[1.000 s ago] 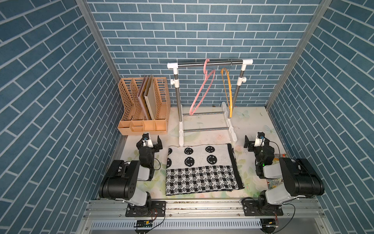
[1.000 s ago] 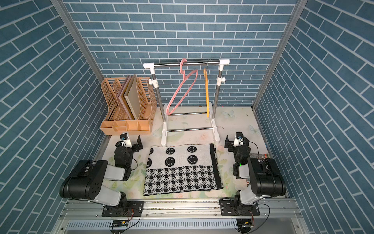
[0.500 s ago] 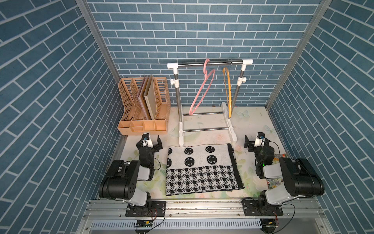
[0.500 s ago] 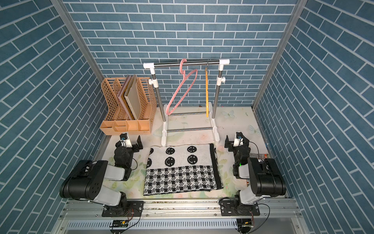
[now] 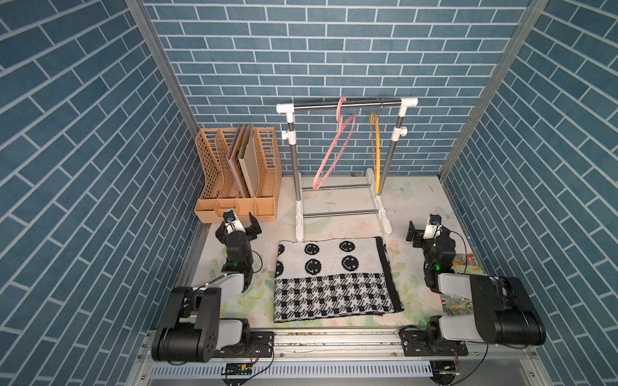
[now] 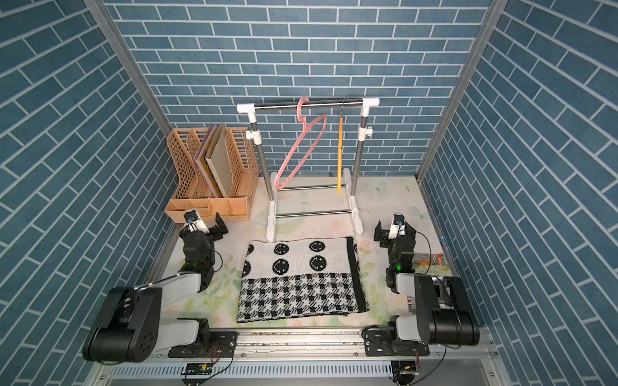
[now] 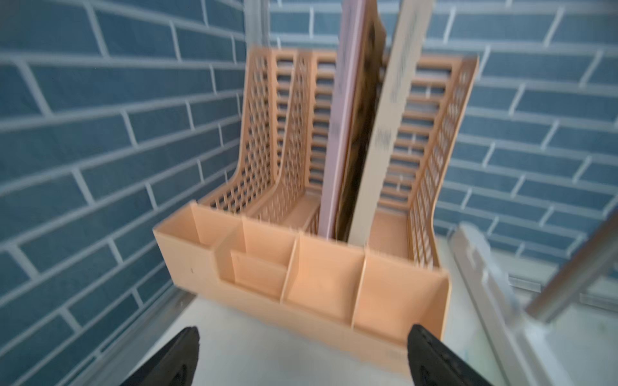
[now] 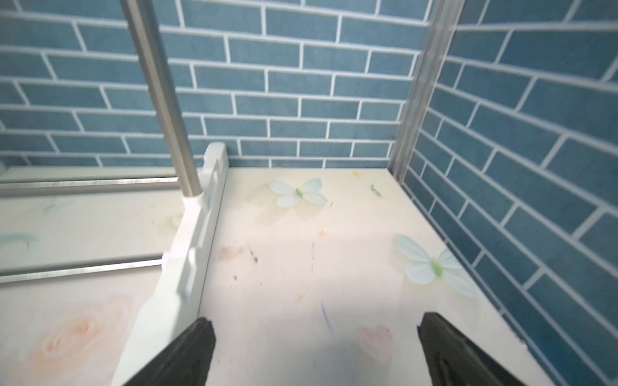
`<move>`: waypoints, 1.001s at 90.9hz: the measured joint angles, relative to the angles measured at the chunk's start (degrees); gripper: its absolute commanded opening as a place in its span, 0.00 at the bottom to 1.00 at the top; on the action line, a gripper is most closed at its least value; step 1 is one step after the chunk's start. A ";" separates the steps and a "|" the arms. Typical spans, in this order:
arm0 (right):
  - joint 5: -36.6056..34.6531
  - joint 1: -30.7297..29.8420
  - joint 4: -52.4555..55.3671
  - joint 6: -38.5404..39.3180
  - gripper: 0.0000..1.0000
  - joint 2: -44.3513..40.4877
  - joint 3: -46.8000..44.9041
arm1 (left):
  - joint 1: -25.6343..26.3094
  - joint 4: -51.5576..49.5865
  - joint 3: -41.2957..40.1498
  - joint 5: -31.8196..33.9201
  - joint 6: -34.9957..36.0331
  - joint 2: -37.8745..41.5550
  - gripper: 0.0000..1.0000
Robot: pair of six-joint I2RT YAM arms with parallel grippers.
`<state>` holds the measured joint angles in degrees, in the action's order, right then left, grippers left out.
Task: Hang the scarf on the hanger
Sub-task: Pick up the hanger from the clothesline.
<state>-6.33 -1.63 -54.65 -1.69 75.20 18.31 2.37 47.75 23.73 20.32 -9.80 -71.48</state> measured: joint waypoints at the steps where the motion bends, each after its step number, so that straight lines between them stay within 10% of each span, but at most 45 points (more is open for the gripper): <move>1: -0.39 0.15 2.36 -0.46 1.00 -1.22 1.25 | -0.13 -2.32 1.36 0.13 -0.48 0.72 0.99; 25: -4.28 1.55 37.18 -15.34 0.93 -14.23 23.54 | -5.49 -39.39 22.97 -14.88 -17.75 18.80 0.89; 49: -2.27 -1.09 62.45 -28.00 0.86 -23.32 24.37 | 6.29 -66.49 50.10 -25.70 -23.74 21.38 0.82; 91: 10.45 -4.94 78.75 -31.28 0.82 -21.75 34.01 | 28.09 -90.31 90.55 -23.76 -18.58 -13.88 0.78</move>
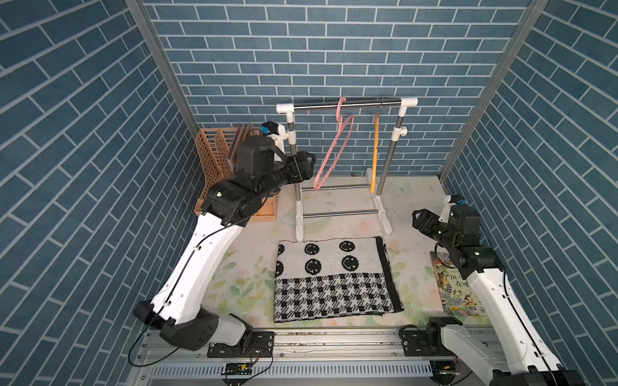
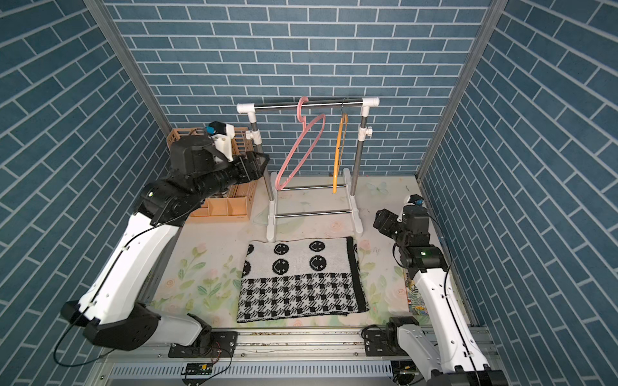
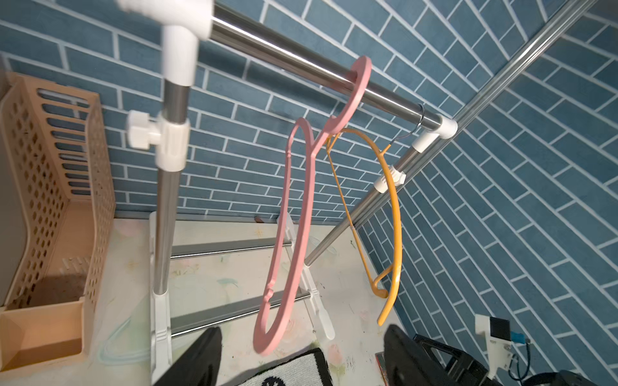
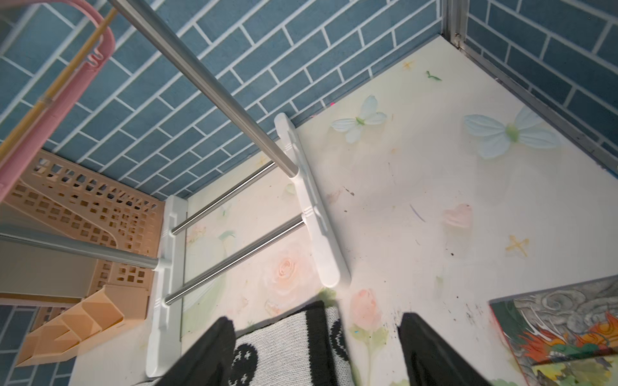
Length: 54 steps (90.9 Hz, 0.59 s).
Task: Hang the scarf on the hanger
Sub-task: Pick up the hanger from the clothesline.
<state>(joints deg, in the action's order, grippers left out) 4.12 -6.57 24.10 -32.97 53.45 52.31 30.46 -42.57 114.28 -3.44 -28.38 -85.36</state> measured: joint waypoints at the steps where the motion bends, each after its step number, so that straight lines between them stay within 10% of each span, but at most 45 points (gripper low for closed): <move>1: 0.17 -0.02 0.37 0.02 0.82 0.09 0.35 | 0.20 -0.63 1.40 0.09 0.33 -0.94 0.78; 21: 2.01 -0.15 5.27 0.94 0.81 1.40 2.84 | 1.86 -8.15 26.58 3.04 6.01 -19.47 0.72; 54: 2.34 -0.20 10.99 4.87 0.82 4.20 7.32 | 3.17 -6.12 24.70 3.10 10.64 -28.22 0.65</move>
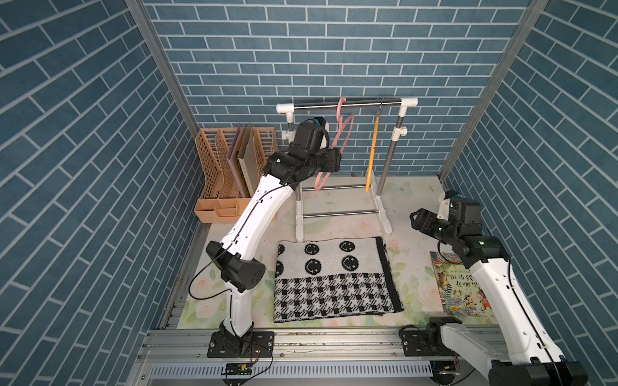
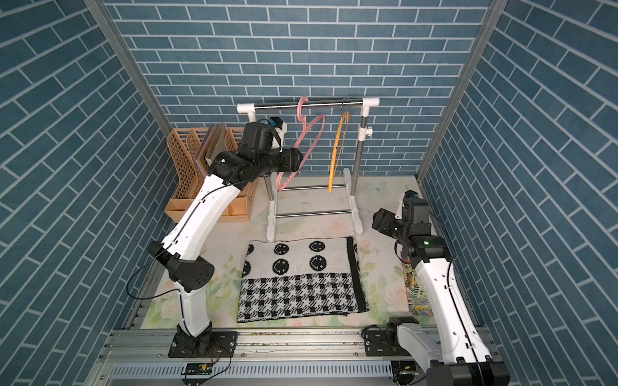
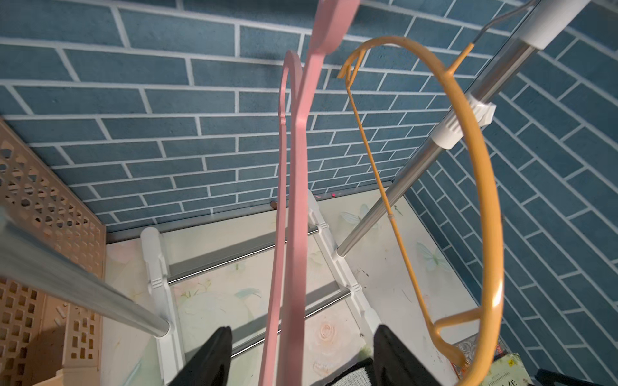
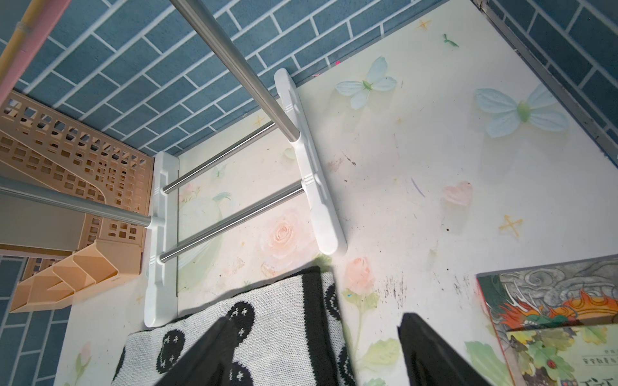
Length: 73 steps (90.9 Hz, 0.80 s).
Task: Hang the scarf on the hanger
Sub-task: Pick up the hanger from the clothesline.
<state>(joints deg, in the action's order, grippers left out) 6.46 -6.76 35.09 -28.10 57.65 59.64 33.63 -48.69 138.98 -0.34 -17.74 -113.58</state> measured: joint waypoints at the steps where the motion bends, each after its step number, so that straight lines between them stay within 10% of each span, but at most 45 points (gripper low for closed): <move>1: 0.00 0.00 0.02 0.02 0.82 0.02 0.02 | 0.07 0.11 0.11 0.11 0.04 -0.28 0.64; 39: 0.13 0.00 0.48 0.04 0.82 0.28 -1.09 | 0.55 0.17 -0.39 1.68 1.95 0.02 0.57; 73: 0.33 0.00 0.48 -0.17 0.82 -0.44 -3.89 | 0.52 -0.63 -5.05 2.75 2.99 3.23 0.16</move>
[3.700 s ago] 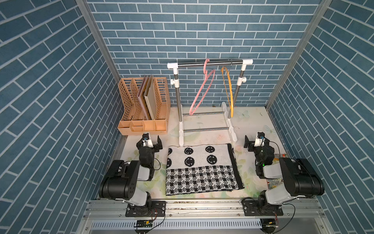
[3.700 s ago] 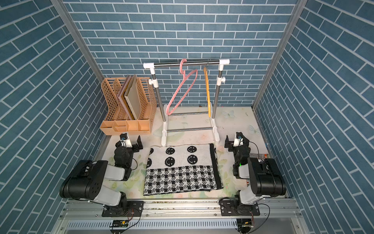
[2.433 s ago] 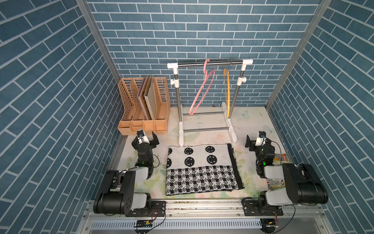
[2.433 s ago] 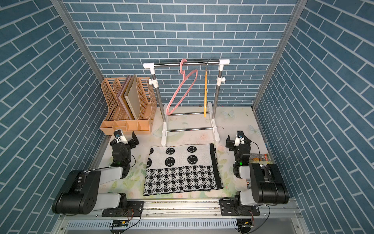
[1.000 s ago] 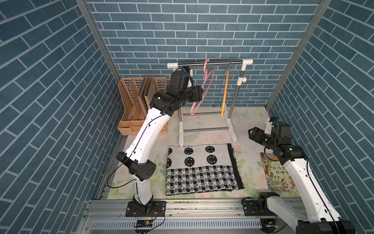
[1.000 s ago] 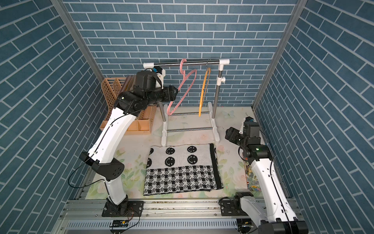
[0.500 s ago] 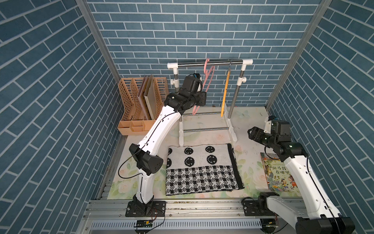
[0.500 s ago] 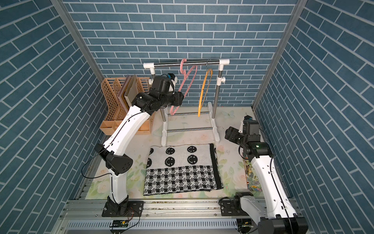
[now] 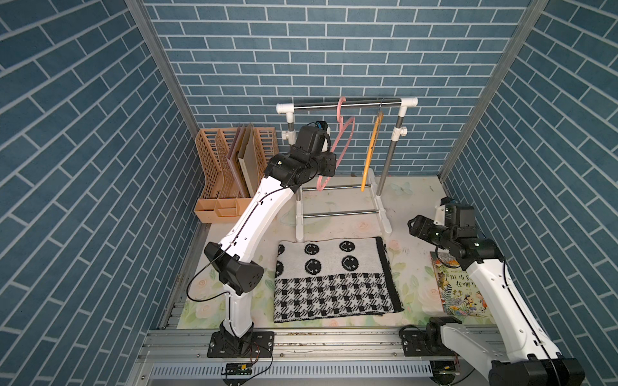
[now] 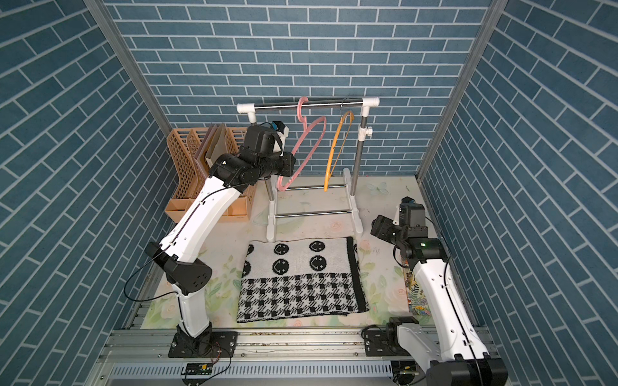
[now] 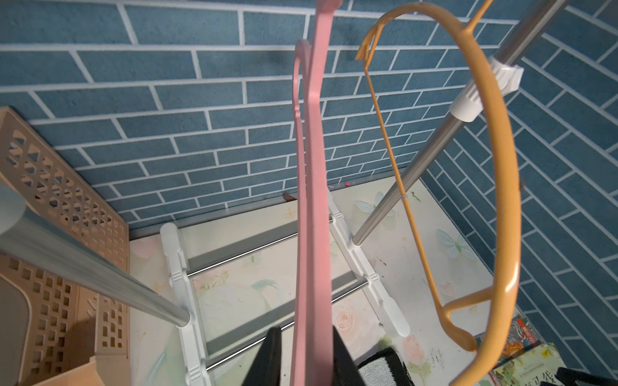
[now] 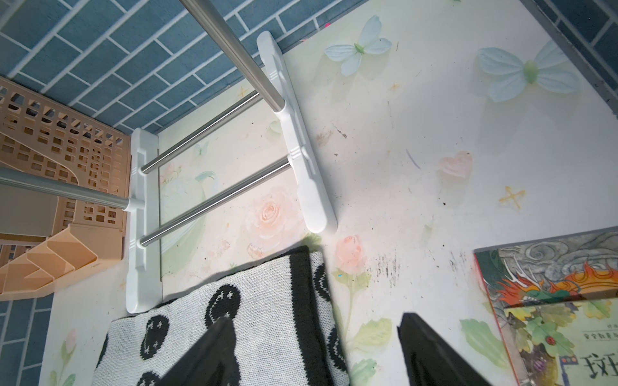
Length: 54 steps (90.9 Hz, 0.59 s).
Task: Hang the scarf on the hanger
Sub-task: Pick up the hanger from the clothesline.
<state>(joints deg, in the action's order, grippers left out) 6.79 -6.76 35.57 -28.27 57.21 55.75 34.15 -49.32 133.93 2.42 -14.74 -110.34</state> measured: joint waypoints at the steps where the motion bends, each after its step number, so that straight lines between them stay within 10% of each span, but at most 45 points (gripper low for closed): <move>1: 0.00 0.00 0.00 0.00 0.82 0.00 0.00 | 0.00 -0.04 -0.09 0.04 0.07 0.00 0.15; 10: 0.09 0.00 0.00 0.00 0.82 0.00 0.00 | 0.00 -0.09 -0.48 0.15 0.17 -0.02 0.00; 54: 0.59 0.00 -0.04 0.00 0.82 -0.57 -1.40 | 1.53 1.20 2.45 5.70 0.11 -0.02 0.00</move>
<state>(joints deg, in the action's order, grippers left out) 7.38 -6.76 35.53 -28.27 56.64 54.35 35.68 -48.12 136.38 8.12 -14.63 -110.37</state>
